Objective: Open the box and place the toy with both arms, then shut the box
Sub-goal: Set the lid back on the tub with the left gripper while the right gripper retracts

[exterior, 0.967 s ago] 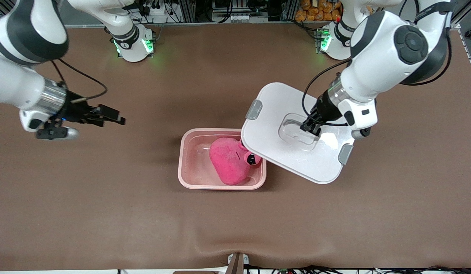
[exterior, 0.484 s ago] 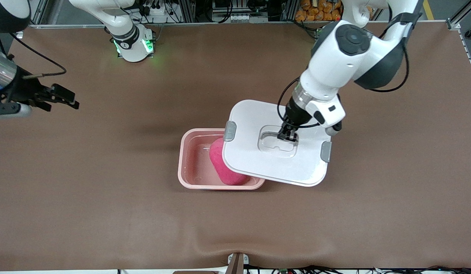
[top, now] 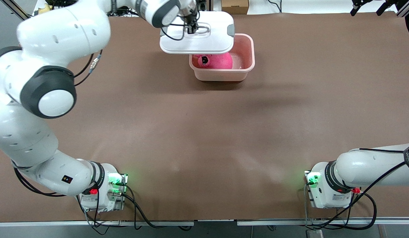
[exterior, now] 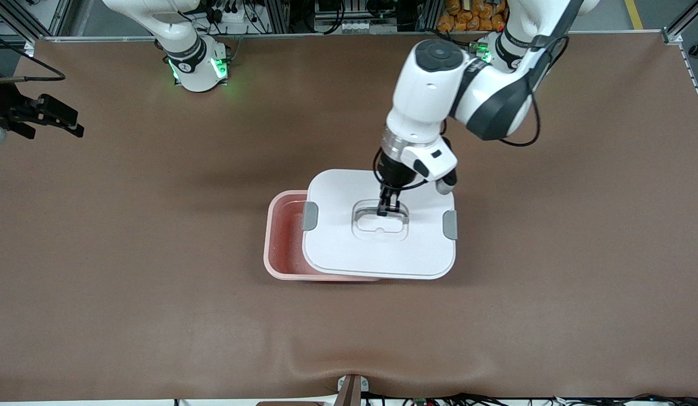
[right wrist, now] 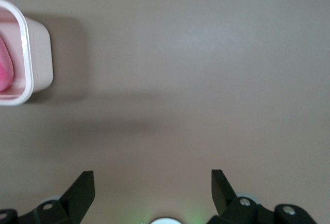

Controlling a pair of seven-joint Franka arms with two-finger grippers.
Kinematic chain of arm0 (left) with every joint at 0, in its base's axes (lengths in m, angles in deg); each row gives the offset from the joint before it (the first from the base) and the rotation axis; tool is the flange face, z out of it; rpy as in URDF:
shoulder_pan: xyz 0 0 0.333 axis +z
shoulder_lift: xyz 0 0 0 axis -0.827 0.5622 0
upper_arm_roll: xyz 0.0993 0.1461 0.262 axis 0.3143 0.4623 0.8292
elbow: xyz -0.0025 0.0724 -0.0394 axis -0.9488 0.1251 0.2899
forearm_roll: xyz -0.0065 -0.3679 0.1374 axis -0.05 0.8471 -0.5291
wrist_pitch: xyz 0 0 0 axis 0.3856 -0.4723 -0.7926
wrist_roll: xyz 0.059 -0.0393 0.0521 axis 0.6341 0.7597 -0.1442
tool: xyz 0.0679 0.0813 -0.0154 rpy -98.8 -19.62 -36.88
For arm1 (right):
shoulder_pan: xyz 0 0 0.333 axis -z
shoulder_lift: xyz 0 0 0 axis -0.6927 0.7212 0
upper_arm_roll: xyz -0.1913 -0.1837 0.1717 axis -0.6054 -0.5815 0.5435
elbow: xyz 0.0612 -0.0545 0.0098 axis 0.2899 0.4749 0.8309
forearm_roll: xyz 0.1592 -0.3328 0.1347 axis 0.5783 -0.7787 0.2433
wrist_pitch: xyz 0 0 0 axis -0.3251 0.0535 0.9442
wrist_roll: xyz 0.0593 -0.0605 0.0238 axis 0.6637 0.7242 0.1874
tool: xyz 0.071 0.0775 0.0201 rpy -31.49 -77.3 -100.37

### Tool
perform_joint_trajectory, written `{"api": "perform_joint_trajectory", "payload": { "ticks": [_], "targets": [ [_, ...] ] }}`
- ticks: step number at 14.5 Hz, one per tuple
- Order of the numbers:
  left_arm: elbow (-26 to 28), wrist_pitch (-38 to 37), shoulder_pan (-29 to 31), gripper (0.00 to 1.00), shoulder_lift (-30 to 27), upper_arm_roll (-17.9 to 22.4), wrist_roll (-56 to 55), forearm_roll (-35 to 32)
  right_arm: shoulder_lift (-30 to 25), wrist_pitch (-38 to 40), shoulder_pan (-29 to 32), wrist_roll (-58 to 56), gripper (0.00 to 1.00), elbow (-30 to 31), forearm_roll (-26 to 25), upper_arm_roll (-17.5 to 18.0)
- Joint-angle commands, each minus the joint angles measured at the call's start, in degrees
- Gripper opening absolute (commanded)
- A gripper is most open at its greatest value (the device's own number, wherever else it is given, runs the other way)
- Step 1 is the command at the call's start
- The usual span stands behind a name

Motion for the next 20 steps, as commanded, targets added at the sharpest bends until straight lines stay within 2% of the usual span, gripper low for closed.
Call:
{"api": "perform_joint_trajectory", "payload": {
  "ticks": [1,5,7,11,20],
  "targets": [
    [-7.1,0.0,-2.7,0.0,5.7,0.3,-6.2,-5.6,-0.6,1.8,1.1,-0.4,1.0,-0.7,-1.4,1.2],
    [-7.9,2.3,-5.3,0.0,8.1,1.0,-9.7,-7.7,-0.1,1.3,1.2,-0.6,1.0,-3.0,-2.1,1.1],
    [-8.1,3.6,-6.4,0.0,9.5,1.1,-12.1,-9.7,0.2,1.1,1.4,-0.6,1.0,-3.3,-0.8,1.0],
    [-9.4,3.6,-8.2,0.0,12.8,1.2,-16.2,-14.8,1.6,-3.8,1.4,1.4,1.0,-3.5,-1.0,0.9],
    [-11.8,3.6,-10.5,0.0,16.5,1.4,-16.6,-14.9,2.0,-3.2,0.8,5.3,1.0,-3.5,-0.8,1.0]
  ]
}}
